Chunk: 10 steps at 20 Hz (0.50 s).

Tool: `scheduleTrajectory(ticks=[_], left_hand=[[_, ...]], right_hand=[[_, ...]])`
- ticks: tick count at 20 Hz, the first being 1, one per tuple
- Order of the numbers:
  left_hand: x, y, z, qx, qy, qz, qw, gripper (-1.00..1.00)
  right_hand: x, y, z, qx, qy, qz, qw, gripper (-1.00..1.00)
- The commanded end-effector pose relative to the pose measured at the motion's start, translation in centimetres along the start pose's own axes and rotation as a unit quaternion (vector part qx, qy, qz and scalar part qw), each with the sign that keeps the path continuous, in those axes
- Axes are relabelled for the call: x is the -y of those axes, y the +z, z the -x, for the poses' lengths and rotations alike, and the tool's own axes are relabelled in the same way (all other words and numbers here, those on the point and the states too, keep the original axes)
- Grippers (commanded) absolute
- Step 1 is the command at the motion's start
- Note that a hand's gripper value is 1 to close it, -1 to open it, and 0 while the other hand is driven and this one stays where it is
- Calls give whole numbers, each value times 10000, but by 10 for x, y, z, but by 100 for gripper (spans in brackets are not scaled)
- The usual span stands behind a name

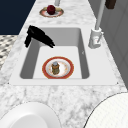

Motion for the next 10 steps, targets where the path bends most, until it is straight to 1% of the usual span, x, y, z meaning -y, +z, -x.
scheduleTrajectory(ticks=[1,2,3,5,6,8,10], left_hand=[[9,-11,-7,19,90,107,9999,-100],[11,-12,-9,5,74,65,10000,-100],[10,-8,-6,38,72,25,10000,-100],[10,-10,-4,29,76,10,10000,-100],[11,-16,5,10,85,-4,10000,-100],[14,-24,16,6,79,-3,10000,-100],[17,-28,23,-13,83,-17,10000,-100]], right_hand=[[0,0,0,0,0,0,10000,0],[0,0,0,0,0,0,10000,0],[0,0,0,0,0,0,10000,0],[0,0,0,0,0,0,10000,0],[0,0,0,0,0,0,10000,0],[0,0,0,0,0,0,10000,0],[0,0,0,0,0,0,10000,0]])
